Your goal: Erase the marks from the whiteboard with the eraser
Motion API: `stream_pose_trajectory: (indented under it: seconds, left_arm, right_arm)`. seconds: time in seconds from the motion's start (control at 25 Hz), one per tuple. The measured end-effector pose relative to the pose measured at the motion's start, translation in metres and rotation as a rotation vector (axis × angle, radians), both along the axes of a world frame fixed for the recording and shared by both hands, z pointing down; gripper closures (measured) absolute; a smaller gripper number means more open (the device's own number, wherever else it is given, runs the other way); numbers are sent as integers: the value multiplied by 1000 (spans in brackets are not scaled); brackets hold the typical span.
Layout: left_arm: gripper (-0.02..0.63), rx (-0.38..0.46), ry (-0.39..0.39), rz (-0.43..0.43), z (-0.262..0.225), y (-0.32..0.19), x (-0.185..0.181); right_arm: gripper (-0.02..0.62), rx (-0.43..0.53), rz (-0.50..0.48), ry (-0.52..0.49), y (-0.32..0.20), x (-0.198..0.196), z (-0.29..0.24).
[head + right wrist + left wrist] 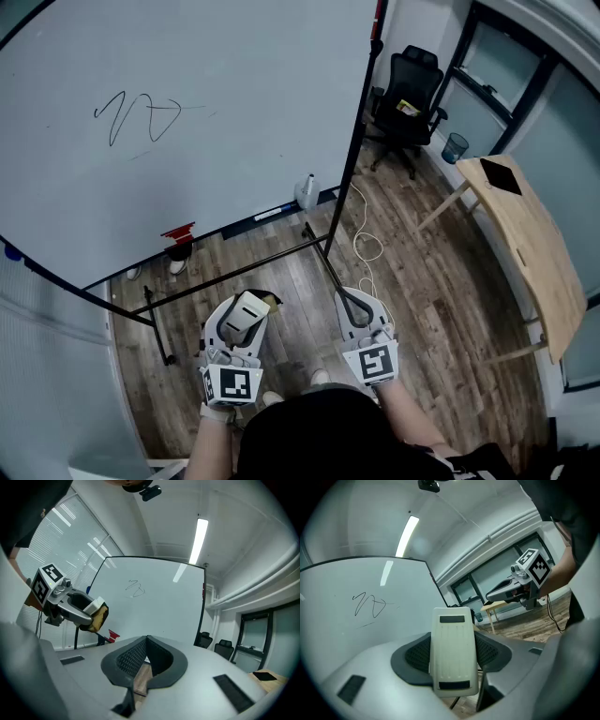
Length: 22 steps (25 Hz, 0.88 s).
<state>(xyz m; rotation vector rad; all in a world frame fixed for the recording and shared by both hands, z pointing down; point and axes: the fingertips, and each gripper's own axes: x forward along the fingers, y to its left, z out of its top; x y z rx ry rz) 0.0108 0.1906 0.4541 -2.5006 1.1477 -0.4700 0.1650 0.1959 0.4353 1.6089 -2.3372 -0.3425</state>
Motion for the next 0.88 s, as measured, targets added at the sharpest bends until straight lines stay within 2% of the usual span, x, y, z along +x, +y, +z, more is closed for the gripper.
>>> stream_pose_trajectory:
  seconds: [0.12,0.24,0.64,0.88]
  left_arm:
    - [347,-1,5,-18,-2,-7,13]
    - [347,-3,5,-22,-1,-16,31]
    - [347,-14,-38,-54,6,-42,87]
    - [347,-46,-58,-78,19,-72,91]
  right_arm:
    - [566,9,-1,-18,-4,16,-3]
    - [566,-1,-10,17,-9,32,-1]
    - [566,-32,-76,-48,-29,78,13]
    - [566,-72,-91,-95,-64,78,31]
